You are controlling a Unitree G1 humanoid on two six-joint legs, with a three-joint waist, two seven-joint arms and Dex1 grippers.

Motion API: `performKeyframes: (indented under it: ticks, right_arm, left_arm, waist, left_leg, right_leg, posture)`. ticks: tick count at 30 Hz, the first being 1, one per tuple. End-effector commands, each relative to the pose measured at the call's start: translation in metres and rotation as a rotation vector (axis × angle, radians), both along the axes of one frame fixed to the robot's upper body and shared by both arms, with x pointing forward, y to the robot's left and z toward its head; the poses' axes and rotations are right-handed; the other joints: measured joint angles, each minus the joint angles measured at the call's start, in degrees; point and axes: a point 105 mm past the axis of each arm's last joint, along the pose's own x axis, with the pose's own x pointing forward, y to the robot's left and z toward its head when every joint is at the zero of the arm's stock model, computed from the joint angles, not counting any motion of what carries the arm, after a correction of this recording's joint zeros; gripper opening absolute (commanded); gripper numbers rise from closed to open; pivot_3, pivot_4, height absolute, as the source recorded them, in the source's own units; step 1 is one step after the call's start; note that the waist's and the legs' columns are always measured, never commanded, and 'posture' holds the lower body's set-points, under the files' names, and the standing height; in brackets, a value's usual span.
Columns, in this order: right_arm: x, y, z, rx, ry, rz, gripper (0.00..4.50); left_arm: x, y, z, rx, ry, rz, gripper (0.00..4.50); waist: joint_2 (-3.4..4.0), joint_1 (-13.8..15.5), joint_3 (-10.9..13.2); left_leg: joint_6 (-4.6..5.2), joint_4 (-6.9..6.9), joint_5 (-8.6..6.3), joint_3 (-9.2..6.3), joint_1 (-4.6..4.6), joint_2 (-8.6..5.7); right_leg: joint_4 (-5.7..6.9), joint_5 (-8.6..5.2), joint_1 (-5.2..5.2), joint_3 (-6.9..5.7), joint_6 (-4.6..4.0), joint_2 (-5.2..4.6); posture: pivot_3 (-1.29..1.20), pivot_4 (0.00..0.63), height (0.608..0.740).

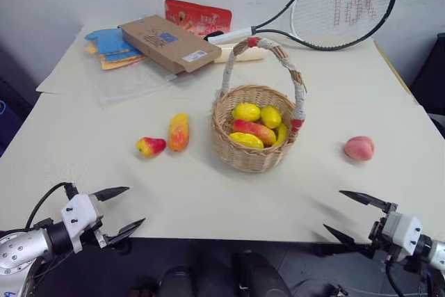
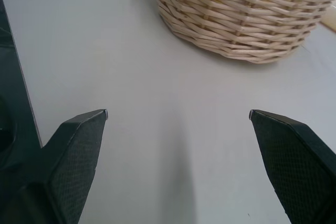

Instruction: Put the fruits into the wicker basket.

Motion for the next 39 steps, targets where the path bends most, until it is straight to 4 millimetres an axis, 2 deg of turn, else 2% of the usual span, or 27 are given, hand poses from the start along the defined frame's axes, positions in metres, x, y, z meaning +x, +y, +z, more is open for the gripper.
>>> performKeyframes:
  ticks: [1, 4, 6, 8, 10, 12, 18, 20, 23, 25, 27, 30, 33, 35, 37, 39]
  right_arm:
    - [0.003, 0.003, 0.002, -0.002, 0.0, 0.027, 4.47]
    - [0.004, 0.005, -0.001, 0.003, 0.014, 0.041, 4.47]
    - [0.004, 0.006, -0.004, 0.007, 0.02, 0.044, 4.47]
    - [0.005, 0.006, -0.006, 0.007, 0.024, 0.038, 4.47]
    - [0.012, 0.006, -0.003, 0.05, 0.006, -0.013, 4.47]
    - [0.017, 0.015, 0.007, 0.123, -0.036, -0.01, 4.47]
    - [0.015, 0.054, 0.04, 0.304, -0.023, 0.153, 4.47]
    - [0.019, 0.063, 0.056, 0.32, -0.095, 0.174, 4.47]
    - [0.017, 0.085, 0.084, 0.319, -0.239, 0.262, 4.47]
    - [0.015, 0.096, 0.095, 0.331, -0.284, 0.303, 4.47]
    - [0.017, 0.105, 0.102, 0.349, -0.294, 0.316, 4.47]
    - [0.019, 0.111, 0.107, 0.364, -0.307, 0.313, 4.47]
    - [0.022, 0.117, 0.109, 0.372, -0.314, 0.318, 4.47]
    - [0.024, 0.119, 0.109, 0.369, -0.309, 0.321, 4.47]
    - [0.025, 0.119, 0.108, 0.367, -0.304, 0.321, 4.47]
    - [0.027, 0.119, 0.103, 0.367, -0.277, 0.32, 4.47]
  left_arm:
    - [-0.001, 0.0, 0.009, -0.015, -0.032, 0.002, 4.5]
    - [0.004, 0.002, 0.015, -0.041, -0.053, 0.037, 4.5]
    - [0.006, 0.002, 0.019, -0.072, -0.06, 0.052, 4.5]
    - [0.005, 0.002, 0.02, -0.079, -0.057, 0.057, 4.5]
    - [0.004, 0.003, 0.019, -0.091, -0.043, 0.068, 4.5]
    - [0.001, 0.009, 0.02, -0.142, 0.013, 0.089, 4.5]
    - [0.001, 0.058, 0.027, -0.227, 0.071, 0.292, 4.5]
    - [-0.01, 0.083, 0.02, -0.234, 0.119, 0.385, 4.5]
    - [-0.027, 0.136, 0.02, -0.326, 0.125, 0.64, 4.5]
    - [-0.03, 0.146, 0.024, -0.402, 0.127, 0.702, 4.5]
    - [-0.026, 0.137, 0.03, -0.471, 0.134, 0.668, 4.5]
    - [-0.014, 0.124, 0.037, -0.469, 0.132, 0.611, 4.5]
    - [0.026, 0.081, 0.064, -0.374, 0.075, 0.388, 4.5]
    - [0.049, 0.058, 0.079, -0.322, 0.043, 0.269, 4.5]
    - [0.062, 0.046, 0.088, -0.295, 0.021, 0.212, 4.5]
    - [0.085, 0.034, 0.093, -0.285, 0.005, 0.15, 4.5]
  waist:
    - [0.0, 0.07, 0.0]
    - [0.0, 0.12, 0.0]
    - [0.0, 0.1, 0.0]
    - [0.0, 0.06, 0.0]
    - [0.01, 0.05, 0.0]
    - [0.0, -0.17, 0.0]
    - [0.15, -0.2, 0.05]
    - [0.14, -0.27, 0.06]
    - [0.12, -0.53, 0.06]
    - [0.07, -0.37, 0.04]
    - [-0.02, 0.08, -0.01]
    - [-0.12, 0.89, -0.08]
    - [-0.16, 1.7, -0.09]
    - [-0.22, 1.82, -0.13]
    - [-0.19, 1.57, -0.13]
    - [-0.01, 1.09, -0.11]
  left_leg:
    - [0.01, 0.0, -0.02, 0.0, -0.01, 0.0]
    - [0.01, 0.01, -0.05, 0.0, -0.02, 0.0]
    - [0.01, 0.01, -0.06, -0.01, -0.02, 0.01]
    - [0.01, 0.01, -0.06, -0.01, -0.01, 0.01]
    - [0.0, 0.01, -0.06, -0.01, -0.01, 0.01]
    - [-0.02, 0.0, -0.07, 0.0, -0.01, 0.04]
    - [-0.09, 0.01, -0.07, -0.04, 0.02, 0.12]
    - [-0.1, 0.01, -0.08, -0.04, 0.0, 0.12]
    - [-0.11, 0.01, -0.11, -0.02, -0.05, 0.13]
    - [-0.11, 0.02, -0.11, -0.07, -0.1, 0.13]
    - [-0.13, 0.01, -0.12, -0.14, -0.13, 0.13]
    - [-0.19, 0.03, -0.16, -0.32, -0.17, 0.09]
    - [-0.4, 0.03, -0.28, -0.38, -0.19, 0.09]
    - [-0.53, 0.03, -0.12, -0.42, -0.22, 0.11]
    - [-0.54, 0.0, -0.07, -0.39, -0.21, 0.1]
    - [-0.49, -0.07, -0.08, -0.25, -0.17, 0.1]
  right_leg:
    - [0.0, 0.04, 0.0, 0.0, 0.08, -0.01]
    - [0.0, 0.17, 0.0, -0.02, 0.32, 0.0]
    - [0.01, 0.43, 0.0, -0.02, 0.77, 0.01]
    - [0.0, 0.44, 0.01, -0.03, 0.79, 0.01]
    - [0.0, 0.42, 0.0, -0.03, 0.76, 0.0]
    - [0.02, 0.41, -0.01, -0.03, 0.74, 0.01]
    - [0.14, 0.38, -0.05, -0.1, 0.69, 0.08]
    - [0.13, 0.38, -0.07, -0.11, 0.69, 0.07]
    - [0.08, 0.38, -0.13, -0.11, 0.69, 0.07]
    - [0.09, 0.37, -0.18, -0.18, 0.68, 0.07]
    - [0.05, 0.36, -0.17, -0.26, 0.66, 0.02]
    - [-0.04, 0.32, -0.1, -0.47, 0.58, -0.15]
    - [-0.05, -0.15, -0.04, -0.54, -0.25, -0.21]
    - [0.0, -0.18, 0.02, -0.81, -0.31, -0.36]
    - [0.05, -0.17, 0.09, -0.87, -0.3, -0.43]
    - [0.06, 0.0, 0.07, -0.88, 0.0, -0.45]
  posture:
    - [0.0, 0.15, 0.74]
    - [0.0, 0.15, 0.74]
    - [0.0, 0.15, 0.74]
    - [0.0, 0.15, 0.74]
    - [0.0, 0.15, 0.74]
    - [0.0, 0.15, 0.74]
    - [0.0, 0.15, 0.74]
    - [0.0, 0.15, 0.74]
    - [0.0, 0.15, 0.74]
    - [0.0, 0.15, 0.74]
    - [0.0, 0.15, 0.74]
    - [0.0, 0.15, 0.74]
    - [0.0, 0.15, 0.74]
    - [0.0, 0.15, 0.74]
    - [0.0, 0.15, 0.74]
    - [0.0, 0.15, 0.74]
